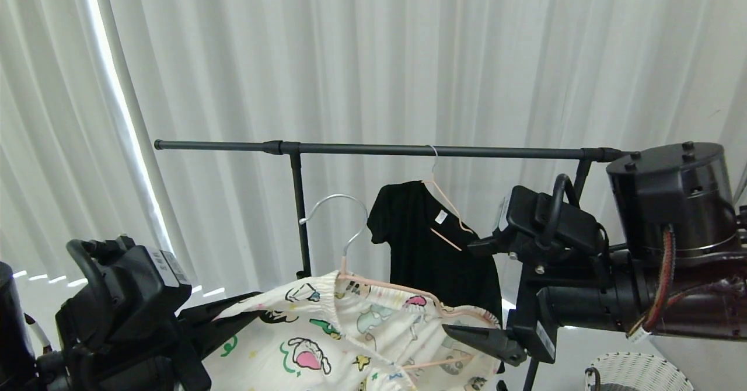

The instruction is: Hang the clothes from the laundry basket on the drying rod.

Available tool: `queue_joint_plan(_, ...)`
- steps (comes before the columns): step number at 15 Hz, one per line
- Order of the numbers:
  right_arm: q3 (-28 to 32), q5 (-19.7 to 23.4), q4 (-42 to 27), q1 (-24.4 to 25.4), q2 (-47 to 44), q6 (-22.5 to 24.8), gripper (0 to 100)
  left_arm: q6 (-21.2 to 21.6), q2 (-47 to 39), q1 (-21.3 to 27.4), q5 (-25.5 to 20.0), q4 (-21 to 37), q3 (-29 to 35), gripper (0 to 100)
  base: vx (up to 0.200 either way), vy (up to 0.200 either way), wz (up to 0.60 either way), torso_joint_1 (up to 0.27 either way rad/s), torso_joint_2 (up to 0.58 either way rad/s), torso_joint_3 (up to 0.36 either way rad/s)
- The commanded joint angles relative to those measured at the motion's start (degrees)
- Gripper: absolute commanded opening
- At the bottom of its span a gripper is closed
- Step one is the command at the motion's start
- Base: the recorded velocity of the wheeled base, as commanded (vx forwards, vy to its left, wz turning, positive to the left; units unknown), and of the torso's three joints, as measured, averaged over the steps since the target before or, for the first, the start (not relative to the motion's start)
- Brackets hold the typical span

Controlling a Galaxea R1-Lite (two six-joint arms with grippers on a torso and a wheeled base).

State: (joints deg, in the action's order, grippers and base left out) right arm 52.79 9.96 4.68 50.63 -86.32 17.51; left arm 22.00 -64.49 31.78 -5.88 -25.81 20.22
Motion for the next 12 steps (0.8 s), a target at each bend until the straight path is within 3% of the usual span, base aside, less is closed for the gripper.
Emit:
queue_joint_plan(1,4.8,2.5,-4.2,1.4,-0.8,0.2,100,0.1,1.3,2.8,0.0,-1.3,-0.6,0,0.000,0.000,0.00,0.000,0.00,0.000)
queue_joint_plan(12,7.6,4.2,-8.4,5.3,-7.3,-0.1,100,3.7,5.0,5.3,0.0,-3.0,-1.9,0,0.000,0.000,0.00,0.000,0.00,0.000)
